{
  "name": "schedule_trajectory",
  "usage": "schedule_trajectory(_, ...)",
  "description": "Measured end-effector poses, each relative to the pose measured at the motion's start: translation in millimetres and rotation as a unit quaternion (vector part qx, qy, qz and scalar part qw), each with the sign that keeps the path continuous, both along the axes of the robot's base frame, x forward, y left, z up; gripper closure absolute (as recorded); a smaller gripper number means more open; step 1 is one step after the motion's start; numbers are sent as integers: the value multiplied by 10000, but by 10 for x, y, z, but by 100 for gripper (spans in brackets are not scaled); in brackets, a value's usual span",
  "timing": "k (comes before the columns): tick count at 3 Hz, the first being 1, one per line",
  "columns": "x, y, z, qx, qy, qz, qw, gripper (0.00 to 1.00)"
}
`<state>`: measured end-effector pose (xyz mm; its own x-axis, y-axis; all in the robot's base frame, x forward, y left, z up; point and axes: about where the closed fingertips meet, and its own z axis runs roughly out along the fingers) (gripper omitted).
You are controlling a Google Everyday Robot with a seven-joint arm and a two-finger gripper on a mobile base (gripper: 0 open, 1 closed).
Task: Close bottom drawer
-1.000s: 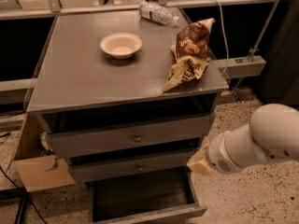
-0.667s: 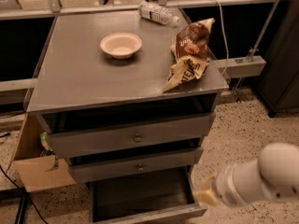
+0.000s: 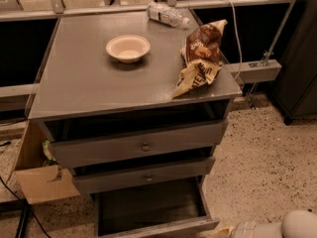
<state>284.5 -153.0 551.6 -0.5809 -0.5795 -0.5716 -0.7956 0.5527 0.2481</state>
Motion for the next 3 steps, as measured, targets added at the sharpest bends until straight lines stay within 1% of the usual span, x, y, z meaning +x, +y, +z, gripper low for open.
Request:
schedule_trajectory(1, -102, 43, -173, 151, -81, 253, 9995, 100)
schedule_trajectory(2, -97, 39, -190, 124, -105, 278, 9995, 100)
schedule_trajectory(3, -61, 12, -322, -47, -265, 444, 9987, 100)
